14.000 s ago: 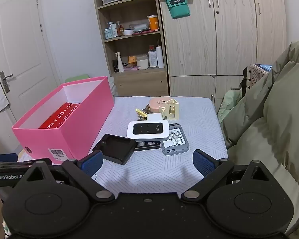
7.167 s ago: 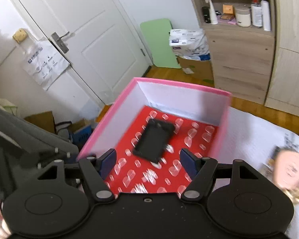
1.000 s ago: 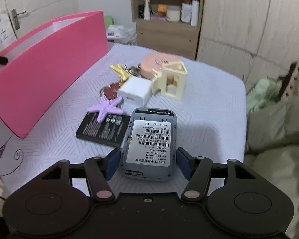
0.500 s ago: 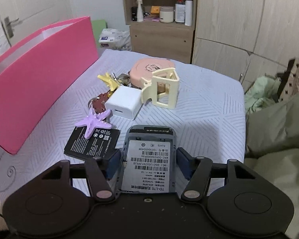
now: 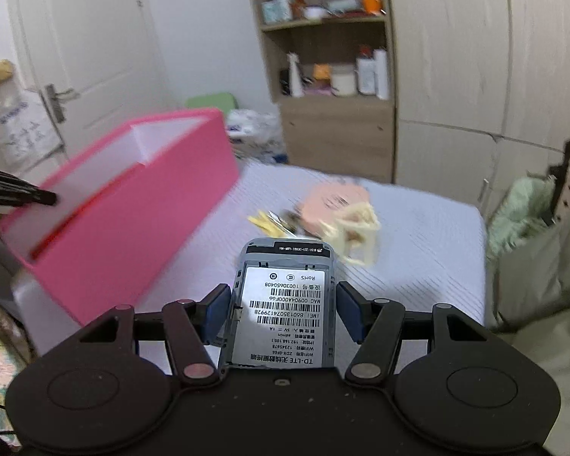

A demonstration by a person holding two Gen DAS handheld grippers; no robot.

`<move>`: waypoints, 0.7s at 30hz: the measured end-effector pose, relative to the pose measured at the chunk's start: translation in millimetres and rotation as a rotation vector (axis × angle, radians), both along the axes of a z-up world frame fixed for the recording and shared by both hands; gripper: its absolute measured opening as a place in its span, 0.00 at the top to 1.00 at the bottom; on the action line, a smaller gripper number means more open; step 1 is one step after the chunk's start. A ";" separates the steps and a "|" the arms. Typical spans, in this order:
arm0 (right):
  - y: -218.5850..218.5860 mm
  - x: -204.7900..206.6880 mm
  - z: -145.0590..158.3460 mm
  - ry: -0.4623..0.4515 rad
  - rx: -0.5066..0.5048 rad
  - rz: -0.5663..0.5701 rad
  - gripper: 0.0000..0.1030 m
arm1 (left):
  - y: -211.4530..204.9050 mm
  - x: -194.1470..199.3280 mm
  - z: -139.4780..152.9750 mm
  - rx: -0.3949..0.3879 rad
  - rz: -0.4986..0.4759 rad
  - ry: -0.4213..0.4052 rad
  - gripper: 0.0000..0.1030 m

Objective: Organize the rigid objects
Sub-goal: 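Grasp the grey phone battery with the right tool, then lower the grey battery into the box below the case and release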

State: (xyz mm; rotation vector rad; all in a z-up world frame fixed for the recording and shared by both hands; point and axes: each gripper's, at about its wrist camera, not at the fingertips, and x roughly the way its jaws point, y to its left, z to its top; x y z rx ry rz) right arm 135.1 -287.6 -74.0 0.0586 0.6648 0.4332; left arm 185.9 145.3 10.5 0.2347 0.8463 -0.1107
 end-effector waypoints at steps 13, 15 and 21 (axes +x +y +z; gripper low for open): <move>96.2 15.0 100.5 -0.130 -0.019 0.428 0.36 | 9.2 20.8 14.6 -0.037 -0.098 0.176 0.92; 121.3 28.4 100.2 -0.126 -0.041 0.514 0.36 | 9.6 21.8 14.0 -0.038 -0.099 0.174 0.92; 190.9 63.9 75.4 -0.055 -0.180 0.728 0.36 | 11.8 17.8 13.2 -0.048 -0.092 0.142 0.92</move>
